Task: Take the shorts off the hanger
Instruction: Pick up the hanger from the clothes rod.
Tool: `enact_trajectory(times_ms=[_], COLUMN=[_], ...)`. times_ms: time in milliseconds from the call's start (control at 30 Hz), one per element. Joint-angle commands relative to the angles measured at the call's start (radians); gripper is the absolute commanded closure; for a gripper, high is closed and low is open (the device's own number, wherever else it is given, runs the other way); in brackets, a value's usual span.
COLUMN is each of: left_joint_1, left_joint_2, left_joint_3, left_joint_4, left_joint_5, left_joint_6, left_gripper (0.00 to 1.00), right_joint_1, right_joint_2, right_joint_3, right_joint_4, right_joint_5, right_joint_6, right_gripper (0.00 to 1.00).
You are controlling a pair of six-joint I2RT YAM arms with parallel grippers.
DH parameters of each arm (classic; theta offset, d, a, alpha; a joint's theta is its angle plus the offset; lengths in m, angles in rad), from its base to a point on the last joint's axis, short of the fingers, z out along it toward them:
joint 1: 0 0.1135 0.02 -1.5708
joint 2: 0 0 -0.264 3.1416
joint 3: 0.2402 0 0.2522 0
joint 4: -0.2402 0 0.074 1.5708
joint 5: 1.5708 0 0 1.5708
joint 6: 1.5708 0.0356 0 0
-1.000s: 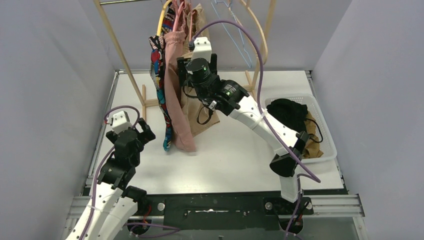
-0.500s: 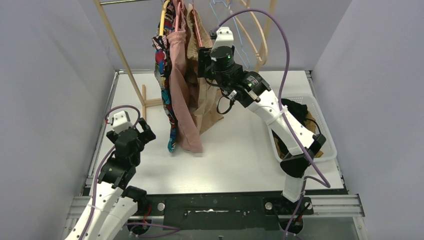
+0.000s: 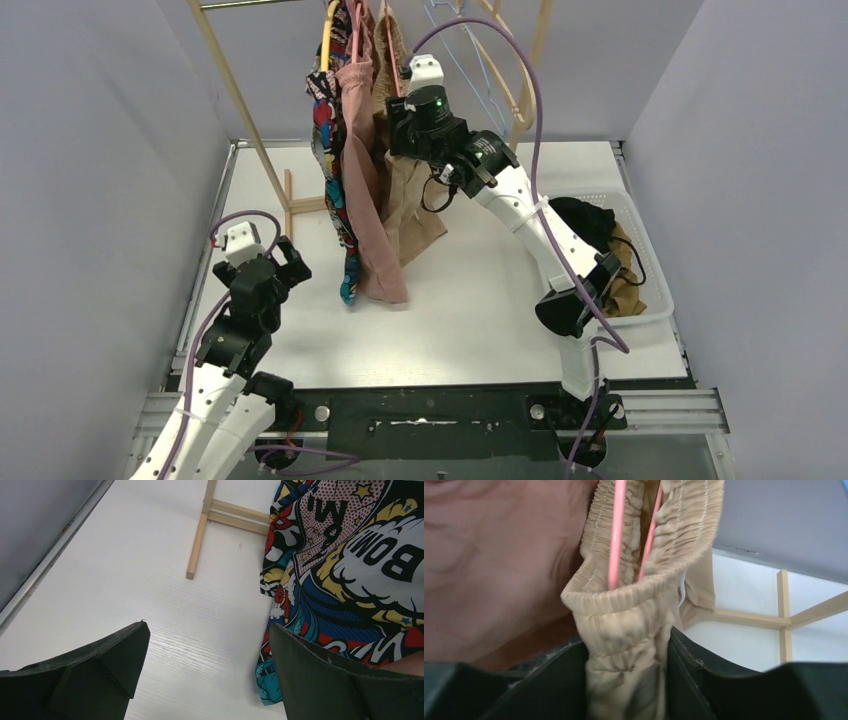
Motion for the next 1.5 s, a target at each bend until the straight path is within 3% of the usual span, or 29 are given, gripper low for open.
enact_trajectory(times_ms=[0, 67, 367, 667, 900, 1267, 1467], left_joint_1=[0.001, 0.001, 0.001, -0.001, -0.001, 0.000, -0.001], left_joint_2=[-0.005, -0.005, -0.002, -0.006, -0.005, -0.001, -0.003], left_joint_3=[0.037, 0.037, 0.037, 0.038, 0.037, 0.037, 0.037], left_joint_4=[0.024, 0.024, 0.024, 0.021, 0.023, 0.023, 0.021], left_joint_5=[0.008, 0.008, 0.007, -0.001, 0.002, 0.004, 0.000], left_joint_6=[0.006, 0.006, 0.006, 0.005, 0.004, 0.004, 0.004], left_gripper=[0.09, 0.09, 0.09, 0.09, 0.09, 0.09, 0.09], right_joint_1=[-0.003, -0.001, 0.029, 0.040, 0.034, 0.036, 0.054], right_joint_2=[-0.012, -0.038, -0.111, -0.178, -0.158, -0.255, -0.351], right_joint_3=[0.043, 0.013, -0.070, -0.125, 0.006, -0.175, -0.374], right_joint_4=[0.006, 0.047, 0.185, 0.346, 0.244, 0.170, 0.140], right_joint_5=[0.097, 0.121, 0.251, 0.295, 0.200, 0.172, 0.124], right_joint_6=[-0.018, -0.020, -0.107, -0.150, -0.128, -0.045, -0.025], right_gripper=[0.60, 0.71, 1.00, 1.00, 1.00, 1.00, 1.00])
